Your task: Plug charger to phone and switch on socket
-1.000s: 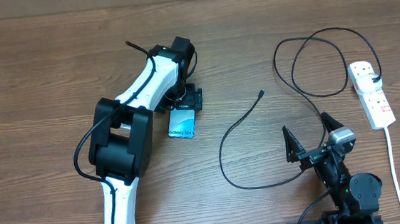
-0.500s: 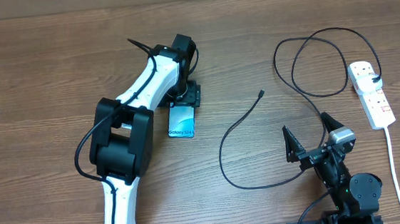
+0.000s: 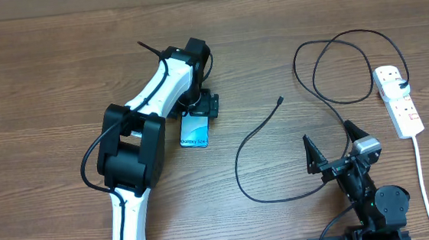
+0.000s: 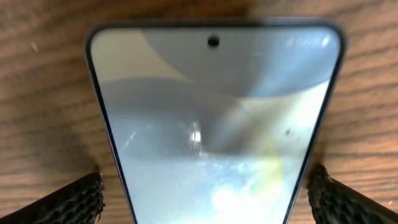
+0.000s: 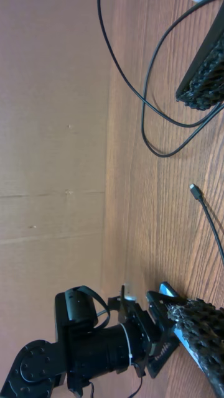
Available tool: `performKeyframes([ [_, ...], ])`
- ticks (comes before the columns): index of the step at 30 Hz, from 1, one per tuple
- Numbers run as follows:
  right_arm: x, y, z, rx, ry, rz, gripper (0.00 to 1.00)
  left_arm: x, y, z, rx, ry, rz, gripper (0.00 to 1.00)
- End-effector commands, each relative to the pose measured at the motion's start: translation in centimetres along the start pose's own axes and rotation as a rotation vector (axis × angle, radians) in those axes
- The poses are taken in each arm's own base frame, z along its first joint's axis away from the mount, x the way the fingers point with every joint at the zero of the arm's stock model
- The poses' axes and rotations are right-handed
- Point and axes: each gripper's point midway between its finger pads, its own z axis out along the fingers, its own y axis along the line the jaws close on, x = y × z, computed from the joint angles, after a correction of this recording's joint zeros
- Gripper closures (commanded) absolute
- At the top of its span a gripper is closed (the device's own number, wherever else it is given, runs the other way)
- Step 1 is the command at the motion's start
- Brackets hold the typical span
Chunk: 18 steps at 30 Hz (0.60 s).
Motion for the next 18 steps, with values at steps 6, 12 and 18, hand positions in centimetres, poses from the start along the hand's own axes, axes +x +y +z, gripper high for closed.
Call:
performKeyframes([
  [6,0.1,0.1,0.0,-0.006,-0.005,-0.006,0.00,3.2,0.4,4.7,-0.033,0.163,0.012,0.18],
  [12,0.1,0.1,0.0,-0.006,-0.005,-0.006,0.00,3.0,0.0,4.6,-0.005,0.157,0.008,0.25],
  [18,0.1,0.1,0.0,-0.006,-0.005,-0.006,0.00,2.1,-1.0,3.5,0.090,0.143,-0.016,0.27],
])
